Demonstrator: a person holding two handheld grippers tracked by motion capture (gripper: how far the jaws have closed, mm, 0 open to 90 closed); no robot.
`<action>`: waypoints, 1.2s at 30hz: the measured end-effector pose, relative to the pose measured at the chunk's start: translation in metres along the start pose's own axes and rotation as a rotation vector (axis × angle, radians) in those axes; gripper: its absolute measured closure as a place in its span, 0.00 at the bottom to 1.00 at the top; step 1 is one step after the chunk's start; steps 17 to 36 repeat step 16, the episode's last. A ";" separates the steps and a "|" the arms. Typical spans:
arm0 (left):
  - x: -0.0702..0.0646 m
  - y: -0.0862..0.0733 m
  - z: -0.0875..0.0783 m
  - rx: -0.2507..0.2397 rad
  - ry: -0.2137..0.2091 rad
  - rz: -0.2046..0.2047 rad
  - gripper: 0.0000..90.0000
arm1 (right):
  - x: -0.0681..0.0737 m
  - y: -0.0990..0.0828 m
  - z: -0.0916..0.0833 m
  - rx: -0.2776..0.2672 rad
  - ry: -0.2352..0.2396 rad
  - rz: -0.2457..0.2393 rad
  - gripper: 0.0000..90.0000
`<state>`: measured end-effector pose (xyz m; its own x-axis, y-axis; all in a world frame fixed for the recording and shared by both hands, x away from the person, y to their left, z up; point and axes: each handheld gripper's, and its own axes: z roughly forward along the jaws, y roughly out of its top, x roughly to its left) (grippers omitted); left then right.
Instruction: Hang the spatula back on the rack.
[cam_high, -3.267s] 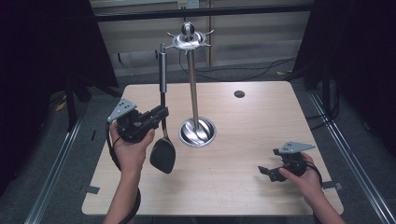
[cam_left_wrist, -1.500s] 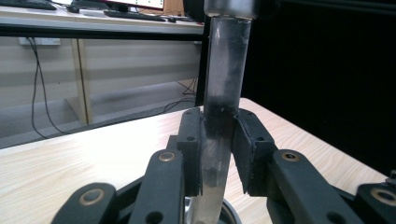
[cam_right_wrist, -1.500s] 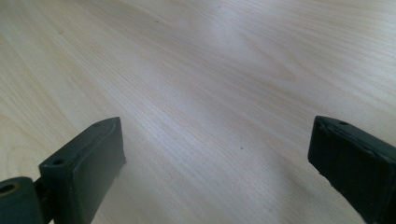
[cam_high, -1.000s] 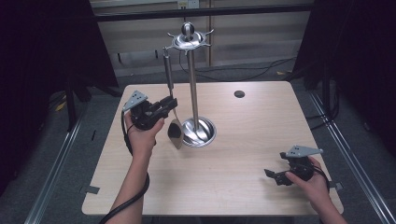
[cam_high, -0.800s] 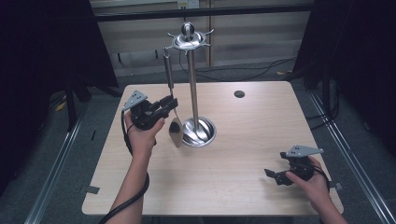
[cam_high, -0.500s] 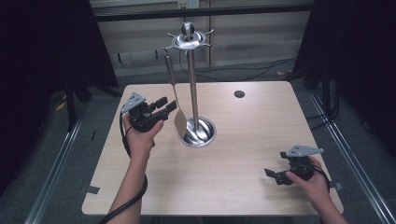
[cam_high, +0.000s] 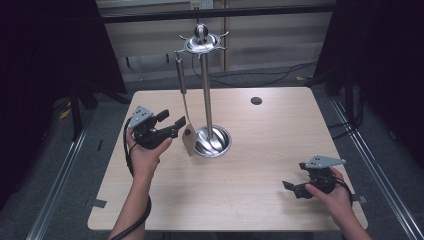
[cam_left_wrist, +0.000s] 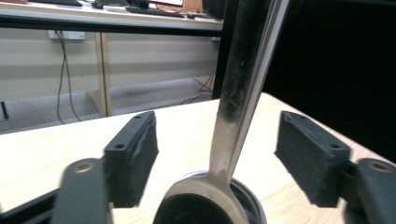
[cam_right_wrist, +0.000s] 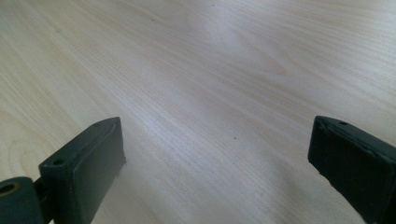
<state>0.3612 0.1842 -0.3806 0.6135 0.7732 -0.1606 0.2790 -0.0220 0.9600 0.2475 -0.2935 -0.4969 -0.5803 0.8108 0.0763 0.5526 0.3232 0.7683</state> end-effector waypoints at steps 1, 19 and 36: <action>0.000 -0.001 -0.001 0.004 0.006 -0.001 0.25 | 0.000 0.000 0.000 0.000 0.001 0.000 0.04; 0.001 -0.018 -0.005 0.014 0.044 -0.003 0.11 | 0.000 0.000 0.001 -0.002 0.001 -0.009 0.04; 0.001 -0.018 -0.005 0.014 0.044 -0.003 0.11 | 0.000 0.000 0.001 -0.002 0.001 -0.009 0.04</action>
